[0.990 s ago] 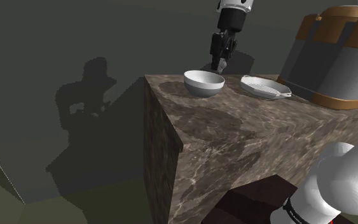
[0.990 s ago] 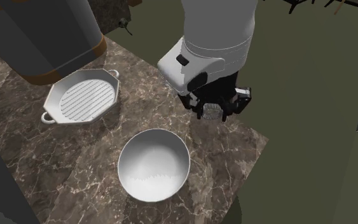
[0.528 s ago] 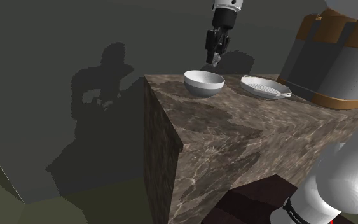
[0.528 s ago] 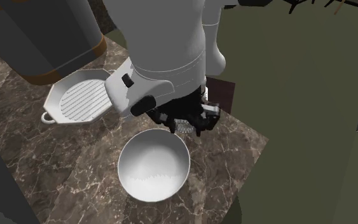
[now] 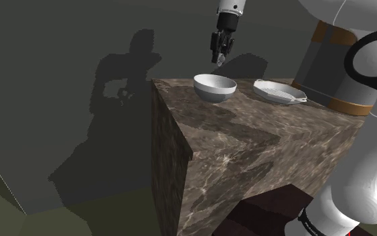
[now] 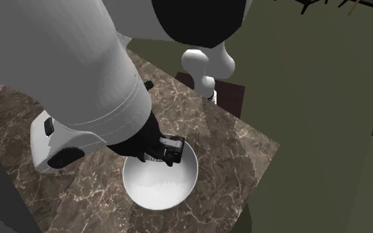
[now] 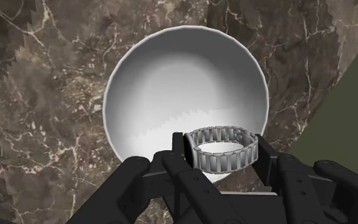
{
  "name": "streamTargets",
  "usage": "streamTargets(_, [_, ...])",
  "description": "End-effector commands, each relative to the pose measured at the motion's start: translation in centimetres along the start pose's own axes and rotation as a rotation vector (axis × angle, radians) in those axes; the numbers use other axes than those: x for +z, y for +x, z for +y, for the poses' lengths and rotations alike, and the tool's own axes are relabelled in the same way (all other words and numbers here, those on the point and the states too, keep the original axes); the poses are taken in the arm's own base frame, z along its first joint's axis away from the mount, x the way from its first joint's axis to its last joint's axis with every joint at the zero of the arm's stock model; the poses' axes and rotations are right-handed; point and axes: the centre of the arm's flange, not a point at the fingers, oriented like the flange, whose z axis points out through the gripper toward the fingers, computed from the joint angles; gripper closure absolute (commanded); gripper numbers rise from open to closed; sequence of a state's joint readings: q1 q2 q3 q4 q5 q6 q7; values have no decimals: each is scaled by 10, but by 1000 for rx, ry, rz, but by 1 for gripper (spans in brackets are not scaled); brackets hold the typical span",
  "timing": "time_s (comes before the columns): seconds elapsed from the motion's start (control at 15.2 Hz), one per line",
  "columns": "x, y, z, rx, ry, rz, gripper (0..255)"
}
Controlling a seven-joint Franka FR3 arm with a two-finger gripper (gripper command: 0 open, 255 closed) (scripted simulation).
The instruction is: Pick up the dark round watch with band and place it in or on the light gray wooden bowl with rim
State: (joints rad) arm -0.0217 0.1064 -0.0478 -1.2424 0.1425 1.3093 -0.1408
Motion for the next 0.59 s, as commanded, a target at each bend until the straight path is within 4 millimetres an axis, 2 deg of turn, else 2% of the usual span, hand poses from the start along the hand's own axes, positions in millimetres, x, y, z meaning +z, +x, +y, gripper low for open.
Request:
streamTargets(0.0, [9, 2, 4, -1, 0, 1, 255])
streamTargets(0.53, [50, 3, 10, -1, 0, 1, 255])
